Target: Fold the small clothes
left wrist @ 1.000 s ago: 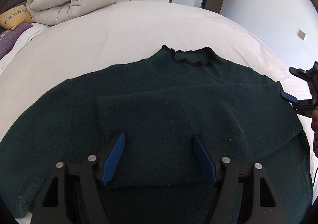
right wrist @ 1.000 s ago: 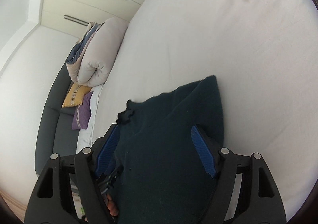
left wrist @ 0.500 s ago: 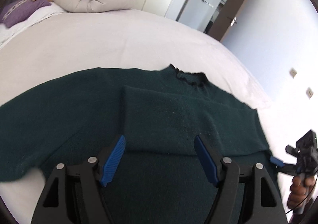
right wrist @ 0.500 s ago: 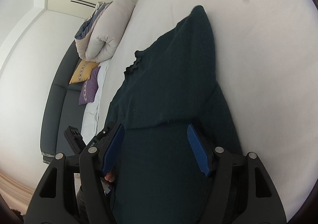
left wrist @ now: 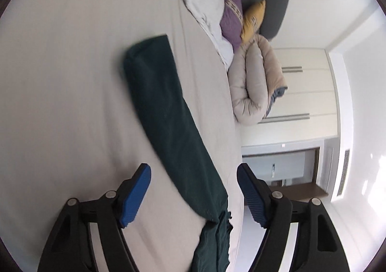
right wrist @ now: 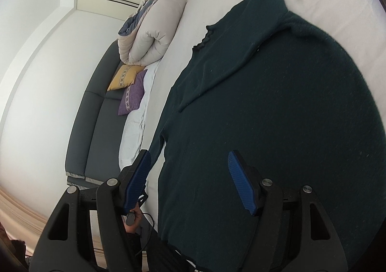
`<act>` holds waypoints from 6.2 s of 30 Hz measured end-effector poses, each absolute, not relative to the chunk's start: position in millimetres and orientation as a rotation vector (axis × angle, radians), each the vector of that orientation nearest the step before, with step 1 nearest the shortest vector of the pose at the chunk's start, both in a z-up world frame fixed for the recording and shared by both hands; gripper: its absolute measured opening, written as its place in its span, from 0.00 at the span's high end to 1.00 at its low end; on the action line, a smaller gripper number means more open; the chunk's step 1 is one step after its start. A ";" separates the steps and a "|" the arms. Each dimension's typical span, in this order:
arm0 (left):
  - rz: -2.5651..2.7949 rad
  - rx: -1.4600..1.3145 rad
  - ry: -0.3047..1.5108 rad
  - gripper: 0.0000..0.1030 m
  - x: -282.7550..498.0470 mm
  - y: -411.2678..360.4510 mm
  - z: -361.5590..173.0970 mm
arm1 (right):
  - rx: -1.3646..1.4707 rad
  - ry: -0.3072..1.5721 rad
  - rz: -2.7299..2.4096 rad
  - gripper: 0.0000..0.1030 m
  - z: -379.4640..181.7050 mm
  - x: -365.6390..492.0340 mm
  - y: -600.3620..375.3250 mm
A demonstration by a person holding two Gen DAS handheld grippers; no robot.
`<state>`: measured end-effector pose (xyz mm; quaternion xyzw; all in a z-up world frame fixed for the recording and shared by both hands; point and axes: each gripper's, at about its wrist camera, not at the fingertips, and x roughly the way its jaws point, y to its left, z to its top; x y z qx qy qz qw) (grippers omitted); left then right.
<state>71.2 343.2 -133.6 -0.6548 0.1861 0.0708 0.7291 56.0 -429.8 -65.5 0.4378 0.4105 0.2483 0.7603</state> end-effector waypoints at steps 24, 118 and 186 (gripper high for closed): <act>0.057 -0.560 0.621 0.93 205.7 194.1 -8.7 | 0.937 0.894 0.528 0.36 -46.6 54.8 -391.8; -0.224 -0.098 0.719 0.08 207.5 9.9 -68.8 | 0.544 1.099 0.153 0.91 -105.6 285.6 -440.4; -0.400 -0.619 1.239 0.39 15.9 137.4 -118.5 | 0.712 0.903 0.219 0.31 -102.7 -138.8 -534.8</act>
